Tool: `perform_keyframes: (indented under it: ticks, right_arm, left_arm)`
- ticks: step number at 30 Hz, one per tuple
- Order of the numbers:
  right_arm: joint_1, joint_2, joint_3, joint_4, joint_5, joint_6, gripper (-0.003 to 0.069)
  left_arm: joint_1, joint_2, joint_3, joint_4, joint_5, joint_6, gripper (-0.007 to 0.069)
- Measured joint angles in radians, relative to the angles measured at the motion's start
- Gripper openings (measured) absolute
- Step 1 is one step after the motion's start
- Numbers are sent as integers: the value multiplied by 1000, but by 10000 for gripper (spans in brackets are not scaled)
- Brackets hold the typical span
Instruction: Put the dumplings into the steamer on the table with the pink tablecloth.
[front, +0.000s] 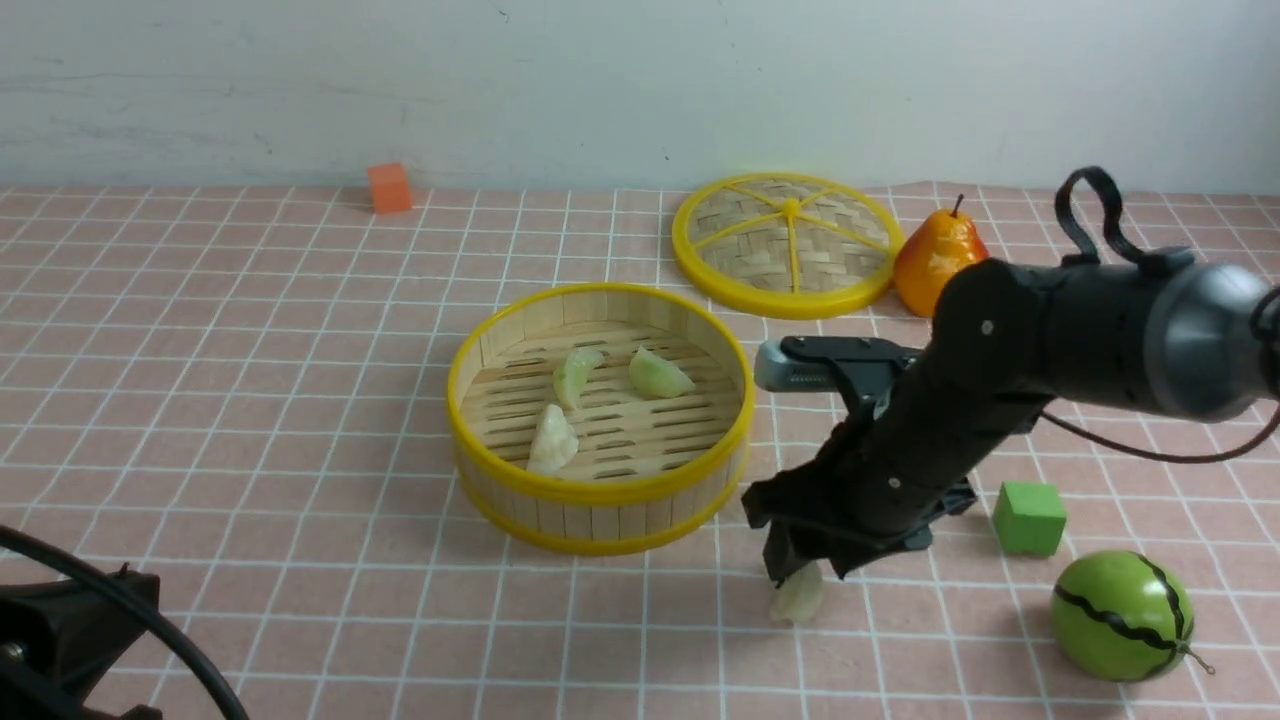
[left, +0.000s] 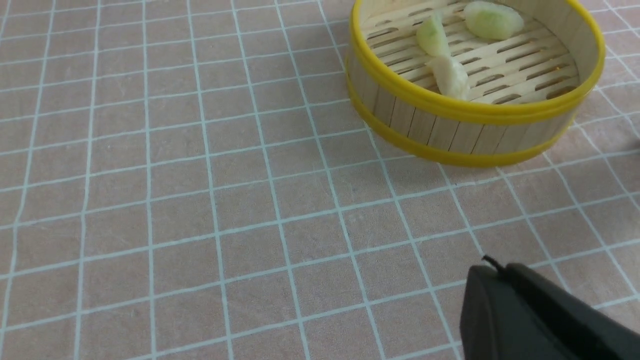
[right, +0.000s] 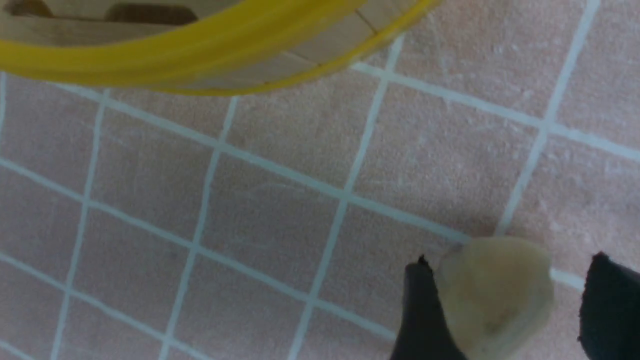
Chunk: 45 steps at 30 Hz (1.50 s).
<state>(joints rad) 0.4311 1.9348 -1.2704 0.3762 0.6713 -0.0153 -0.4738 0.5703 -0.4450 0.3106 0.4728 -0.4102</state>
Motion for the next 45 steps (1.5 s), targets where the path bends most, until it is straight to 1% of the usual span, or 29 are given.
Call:
perform_keyframes:
  ticks: [3,6,8,10,12,14,15,17,19,20,23,24,25,29,32,33,35,36,37,38,41,42,43,45]
  right_arm:
    - [14,26,0,-6,-7,-31,359]
    - [23,28,-4,-8,32,-94,237]
    - [24,25,-8,-8,54,-119,209]
    - [24,11,-24,-27,133,-164,207]
    - [24,3,-46,-43,170,-175,207]
    - [24,-27,-118,-56,234,-182,207]
    - [24,-30,-126,-56,237,-182,207]
    - [31,-53,-228,-38,262,-183,206]
    - [46,-57,-317,-6,247,-198,206]
    - [46,-57,-324,-6,247,-200,206]
    - [69,-1,-410,27,137,-239,206]
    - [68,4,-413,27,129,-240,206]
    - [70,51,-428,33,61,-247,206]
    - [70,176,-430,32,-68,-251,204]
    - [70,224,-430,33,-98,-265,204]
    - [70,231,-430,33,-106,-270,217]
    - [70,234,-430,34,-117,-283,272]
    - [70,226,-430,34,-116,-290,354]
    - [70,222,-430,34,-113,-292,377]
    - [70,201,-432,29,-83,-295,453]
    - [70,127,-454,-10,19,-296,552]
    - [70,66,-473,-52,85,-296,568]
    - [70,23,-485,-83,123,-296,566]
    - [70,-88,-506,-159,192,-287,534]
  left_arm:
    - [0,0,0,0,0,0,4]
    - [0,0,0,0,1,0,7]
    - [0,0,0,0,1,0,8]
    - [0,0,0,0,1,0,11]
    - [0,0,0,0,1,0,11]
    - [0,0,0,0,1,0,14]
    - [0,0,0,0,1,0,14]
    - [0,0,0,0,-2,0,17]
    - [0,0,0,0,-7,0,18]
    - [0,0,0,0,-7,0,18]
    - [0,0,0,0,-15,0,18]
    - [0,0,0,0,-15,0,19]
    - [0,0,0,0,-17,0,20]
    - [0,0,0,0,-19,0,20]
    - [0,0,0,0,-19,0,20]
    - [0,0,0,0,-19,0,20]
    - [0,0,0,0,-18,0,21]
    - [0,0,0,5,-18,0,23]
    - [0,0,0,9,-18,0,24]
    - [0,0,0,22,-18,0,26]
    - [0,0,0,41,-18,0,29]
    - [0,0,0,46,-18,0,29]
    - [0,0,0,51,-18,0,30]
    - [0,0,0,55,-18,0,34]
